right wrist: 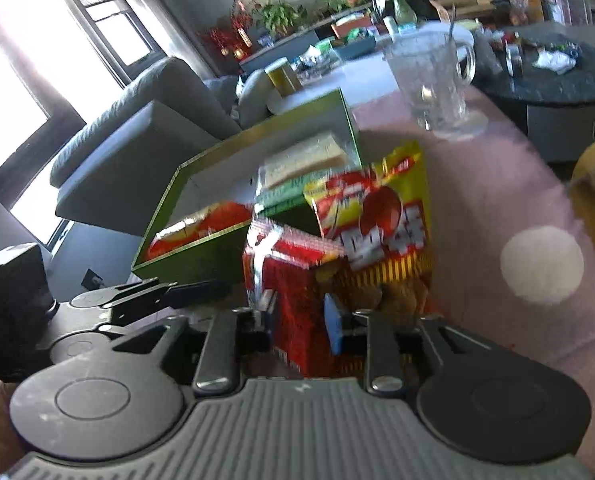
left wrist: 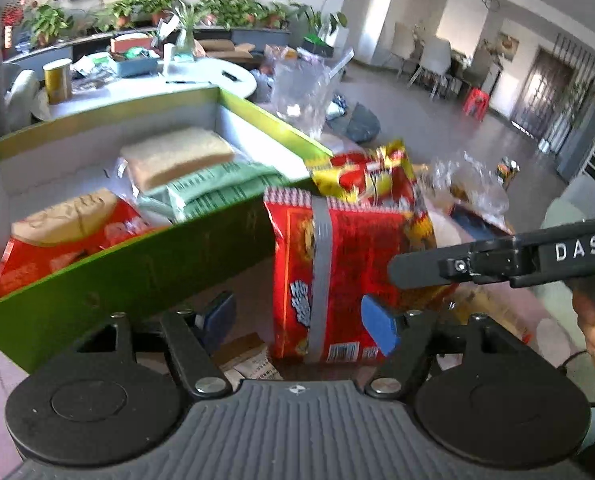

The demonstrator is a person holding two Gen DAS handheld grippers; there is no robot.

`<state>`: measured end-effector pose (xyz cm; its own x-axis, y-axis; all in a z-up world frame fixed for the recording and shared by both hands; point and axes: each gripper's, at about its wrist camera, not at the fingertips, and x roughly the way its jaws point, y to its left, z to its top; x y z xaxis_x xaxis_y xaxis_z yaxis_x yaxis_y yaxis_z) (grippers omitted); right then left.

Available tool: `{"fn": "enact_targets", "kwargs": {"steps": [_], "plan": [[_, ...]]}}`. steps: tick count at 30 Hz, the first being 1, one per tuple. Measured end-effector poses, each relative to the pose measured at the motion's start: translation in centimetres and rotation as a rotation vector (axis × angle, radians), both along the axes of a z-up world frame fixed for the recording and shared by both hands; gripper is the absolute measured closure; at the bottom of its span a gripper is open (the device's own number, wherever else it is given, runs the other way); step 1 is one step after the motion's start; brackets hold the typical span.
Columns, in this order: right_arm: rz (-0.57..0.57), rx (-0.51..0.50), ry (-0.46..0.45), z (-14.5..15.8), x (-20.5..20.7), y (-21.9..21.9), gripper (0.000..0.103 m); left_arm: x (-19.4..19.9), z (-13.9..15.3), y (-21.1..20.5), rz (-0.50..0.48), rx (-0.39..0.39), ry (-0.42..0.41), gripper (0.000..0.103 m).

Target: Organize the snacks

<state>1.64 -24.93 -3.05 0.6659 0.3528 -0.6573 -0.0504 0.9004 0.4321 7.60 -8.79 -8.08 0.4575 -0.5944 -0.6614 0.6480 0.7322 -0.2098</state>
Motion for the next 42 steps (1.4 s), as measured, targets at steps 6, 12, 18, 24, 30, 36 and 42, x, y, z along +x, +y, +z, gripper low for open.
{"fn": "enact_targets", "kwargs": {"steps": [6,12,18,24,30,36,42], "plan": [[-0.009,0.003,0.043,-1.1,1.3,1.2,0.069,-1.1,0.0,-1.2,-0.043,0.036,-0.024,0.051],[-0.006,-0.024,-0.073,1.9,0.9,1.4,0.077,-1.9,4.1,-0.3,-0.005,-0.018,-0.14,0.051],[0.038,-0.012,-0.184,5.6,3.6,1.4,0.077,0.0,7.2,-0.4,0.051,-0.02,-0.227,0.051],[0.086,-0.014,-0.223,6.9,8.4,1.4,0.077,3.8,8.6,-0.5,0.112,-0.024,-0.234,0.051],[0.101,-0.03,-0.198,6.4,12.9,1.4,0.077,7.6,7.5,-1.0,0.154,-0.022,-0.175,0.051],[0.103,-0.069,-0.147,4.5,16.4,1.5,0.076,10.9,5.4,-1.4,0.189,-0.023,-0.097,0.051],[0.089,-0.057,-0.096,2.5,18.4,1.0,0.076,13.4,3.8,-1.9,0.211,-0.021,-0.041,0.046]]}}
